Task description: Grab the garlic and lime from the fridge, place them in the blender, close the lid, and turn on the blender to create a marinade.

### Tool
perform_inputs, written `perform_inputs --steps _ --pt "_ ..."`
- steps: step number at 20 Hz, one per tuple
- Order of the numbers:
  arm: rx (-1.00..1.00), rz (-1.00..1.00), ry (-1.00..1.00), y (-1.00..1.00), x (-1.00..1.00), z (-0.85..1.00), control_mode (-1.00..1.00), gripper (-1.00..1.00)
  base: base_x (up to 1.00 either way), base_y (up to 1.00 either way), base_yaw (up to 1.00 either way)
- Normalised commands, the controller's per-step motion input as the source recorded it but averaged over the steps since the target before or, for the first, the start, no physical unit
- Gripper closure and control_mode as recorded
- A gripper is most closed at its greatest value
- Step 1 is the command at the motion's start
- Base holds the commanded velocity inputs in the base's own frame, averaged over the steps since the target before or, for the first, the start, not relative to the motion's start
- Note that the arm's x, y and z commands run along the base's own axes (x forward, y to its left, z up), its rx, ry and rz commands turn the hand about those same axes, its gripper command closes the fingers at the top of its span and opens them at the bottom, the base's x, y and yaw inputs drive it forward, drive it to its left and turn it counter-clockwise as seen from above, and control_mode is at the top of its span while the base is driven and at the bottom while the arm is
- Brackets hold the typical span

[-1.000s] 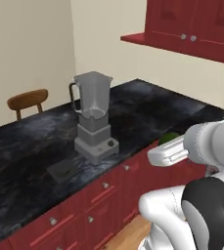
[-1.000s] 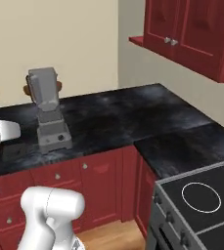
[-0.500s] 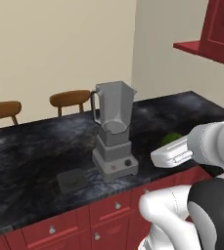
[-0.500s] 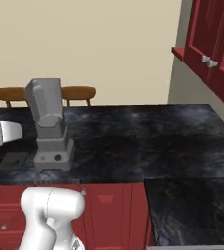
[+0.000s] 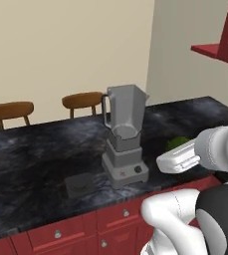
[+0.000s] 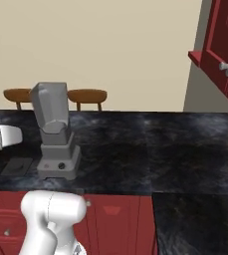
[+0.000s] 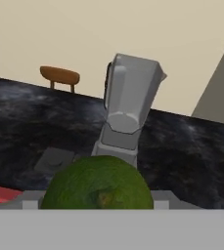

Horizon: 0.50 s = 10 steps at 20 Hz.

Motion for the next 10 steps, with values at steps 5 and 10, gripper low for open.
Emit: perform_inputs --steps 5,10 --pt "0.00 0.02 0.03 0.02 0.08 0.09 -1.00 1.00 0.38 0.02 0.09" --pt "0.00 0.07 0.13 0.08 0.43 0.78 -1.00 1.00 0.00 0.00 0.00"
